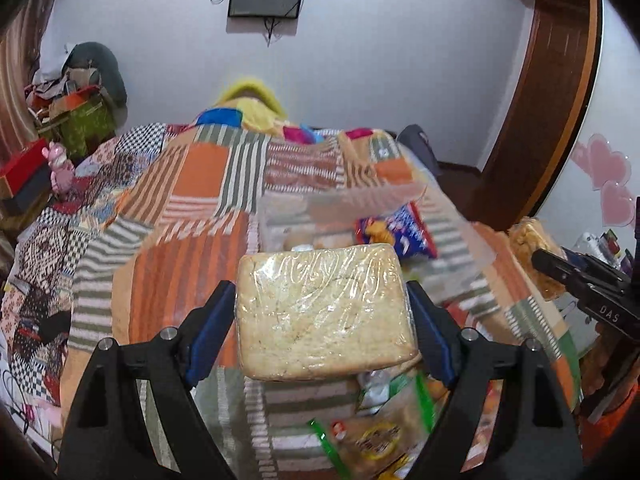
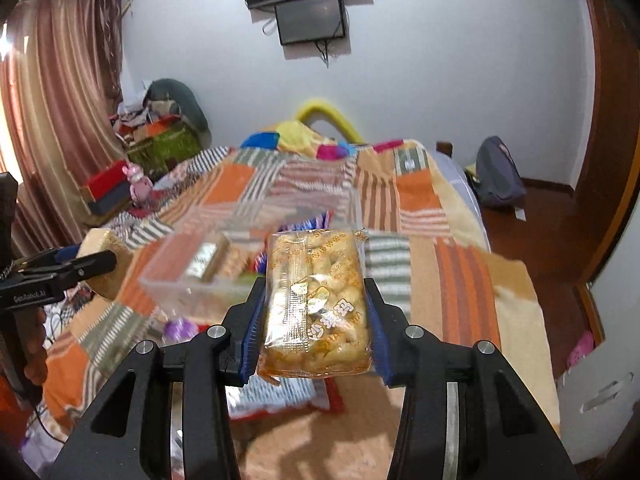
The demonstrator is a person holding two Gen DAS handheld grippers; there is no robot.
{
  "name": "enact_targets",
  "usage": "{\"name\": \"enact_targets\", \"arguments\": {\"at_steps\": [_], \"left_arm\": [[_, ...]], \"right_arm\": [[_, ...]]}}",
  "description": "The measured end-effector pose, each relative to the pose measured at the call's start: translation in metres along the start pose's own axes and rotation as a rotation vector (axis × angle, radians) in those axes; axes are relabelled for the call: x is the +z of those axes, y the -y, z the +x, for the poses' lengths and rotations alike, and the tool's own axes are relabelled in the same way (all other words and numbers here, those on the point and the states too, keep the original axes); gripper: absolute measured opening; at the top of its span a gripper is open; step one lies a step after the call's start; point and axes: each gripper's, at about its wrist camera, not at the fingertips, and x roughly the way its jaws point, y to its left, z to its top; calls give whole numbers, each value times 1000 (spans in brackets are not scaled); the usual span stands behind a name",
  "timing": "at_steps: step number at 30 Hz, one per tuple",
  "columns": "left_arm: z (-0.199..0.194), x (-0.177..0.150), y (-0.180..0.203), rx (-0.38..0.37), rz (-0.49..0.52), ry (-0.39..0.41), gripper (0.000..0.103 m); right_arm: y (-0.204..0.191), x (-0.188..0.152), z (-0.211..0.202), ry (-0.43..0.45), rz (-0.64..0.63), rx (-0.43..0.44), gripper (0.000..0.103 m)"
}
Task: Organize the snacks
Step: 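Place the bread slice into the box with the left tool while the right places the golden pack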
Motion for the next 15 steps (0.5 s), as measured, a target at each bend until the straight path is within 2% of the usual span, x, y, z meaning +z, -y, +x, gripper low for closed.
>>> {"name": "enact_targets", "arguments": {"at_steps": [7,13,15], "left_arm": [[17,23,13,-20,-3,7,83],[51,29,15,-26,-23,-38,83],[63,29,17,-38,-3,-52,83]], "right_arm": [[-9,20,21,19,6,7,42],[-8,26,56,-37,35,2,42],[-9,26,67,-60,33,-12,42]]}}
